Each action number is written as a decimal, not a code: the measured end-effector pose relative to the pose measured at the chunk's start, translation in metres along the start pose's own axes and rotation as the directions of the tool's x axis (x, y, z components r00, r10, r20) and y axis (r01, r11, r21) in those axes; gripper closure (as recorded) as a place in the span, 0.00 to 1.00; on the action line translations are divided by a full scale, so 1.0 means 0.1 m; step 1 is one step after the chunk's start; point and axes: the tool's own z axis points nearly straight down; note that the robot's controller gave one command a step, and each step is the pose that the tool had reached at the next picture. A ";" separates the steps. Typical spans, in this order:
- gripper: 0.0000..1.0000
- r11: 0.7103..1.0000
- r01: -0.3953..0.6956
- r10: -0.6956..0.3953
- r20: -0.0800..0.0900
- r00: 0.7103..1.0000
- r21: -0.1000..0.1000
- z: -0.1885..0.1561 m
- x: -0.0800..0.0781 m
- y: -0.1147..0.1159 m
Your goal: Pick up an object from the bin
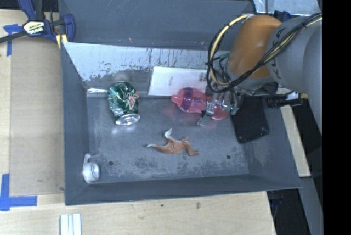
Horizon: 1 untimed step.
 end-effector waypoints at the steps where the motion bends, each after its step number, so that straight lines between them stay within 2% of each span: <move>1: 1.00 0.998 -0.066 0.066 0.006 0.998 0.000 0.08 0.00 -0.03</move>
Offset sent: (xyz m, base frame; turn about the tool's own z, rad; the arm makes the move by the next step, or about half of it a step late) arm 0.0000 0.0000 0.0000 0.0000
